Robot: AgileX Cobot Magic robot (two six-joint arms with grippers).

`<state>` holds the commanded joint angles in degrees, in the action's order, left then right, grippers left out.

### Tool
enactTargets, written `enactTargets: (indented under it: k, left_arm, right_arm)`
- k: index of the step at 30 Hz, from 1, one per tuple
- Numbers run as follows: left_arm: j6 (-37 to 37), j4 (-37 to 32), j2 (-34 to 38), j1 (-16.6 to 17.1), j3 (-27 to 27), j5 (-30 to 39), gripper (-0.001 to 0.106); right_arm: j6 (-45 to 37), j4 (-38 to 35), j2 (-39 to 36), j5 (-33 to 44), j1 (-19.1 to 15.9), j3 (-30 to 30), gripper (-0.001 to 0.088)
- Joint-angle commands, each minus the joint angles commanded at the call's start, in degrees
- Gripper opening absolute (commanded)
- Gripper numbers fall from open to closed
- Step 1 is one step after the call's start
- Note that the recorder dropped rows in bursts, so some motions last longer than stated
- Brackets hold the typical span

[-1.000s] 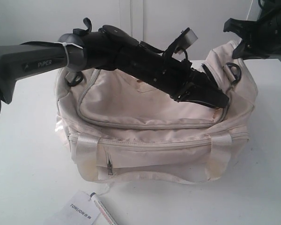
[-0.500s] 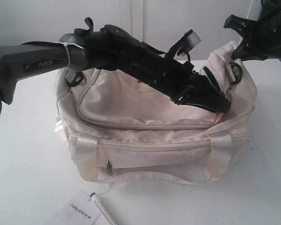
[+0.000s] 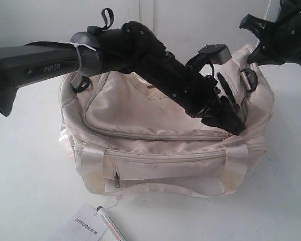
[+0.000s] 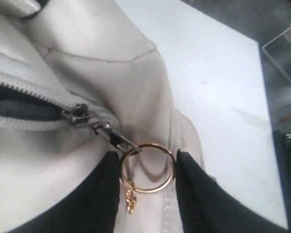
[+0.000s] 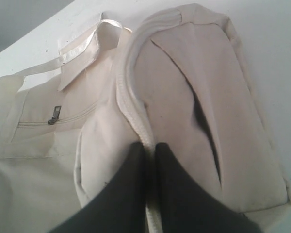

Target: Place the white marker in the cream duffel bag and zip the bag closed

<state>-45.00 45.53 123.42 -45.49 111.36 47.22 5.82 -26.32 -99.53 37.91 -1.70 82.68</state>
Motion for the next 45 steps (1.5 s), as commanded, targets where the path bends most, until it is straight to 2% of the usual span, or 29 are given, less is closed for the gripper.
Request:
enactTargets:
  k: [10,15,23,30,37,41,45]
  left_arm:
    - [0.26,-18.31,-4.28,-5.49,0.00,-11.08,0.000]
    - [0.26,-31.29,-4.83,-9.03,0.00,-12.23,0.000]
    - [0.26,-46.54,-4.83,-13.37,0.00,-11.62,0.000]
    - [0.26,-53.90,-4.83,-15.82,0.00,-11.13,0.000]
    - [0.35,-62.75,-4.83,-16.44,0.00,-9.07,0.000]
    - [-0.71,-63.38,-4.83,-16.44,0.00,-7.37,0.000]
    - [-5.18,-62.89,-4.83,-16.56,0.00,-4.80,0.000]
  right_arm:
    - [0.24,0.02,0.00,0.23,0.00,0.00,0.0000]
    - [0.24,0.23,0.00,0.36,0.00,0.00,0.0000]
    - [-0.03,0.23,0.00,0.83,0.00,0.00,0.0000]
    - [-0.63,0.34,0.00,1.36,0.00,0.00,0.0000]
    - [-2.38,0.34,0.00,2.36,0.00,0.00,0.0000]
    - [-3.20,0.58,0.00,3.21,0.00,0.00,0.0000]
    - [-3.20,0.85,0.00,3.21,0.00,0.00,0.0000]
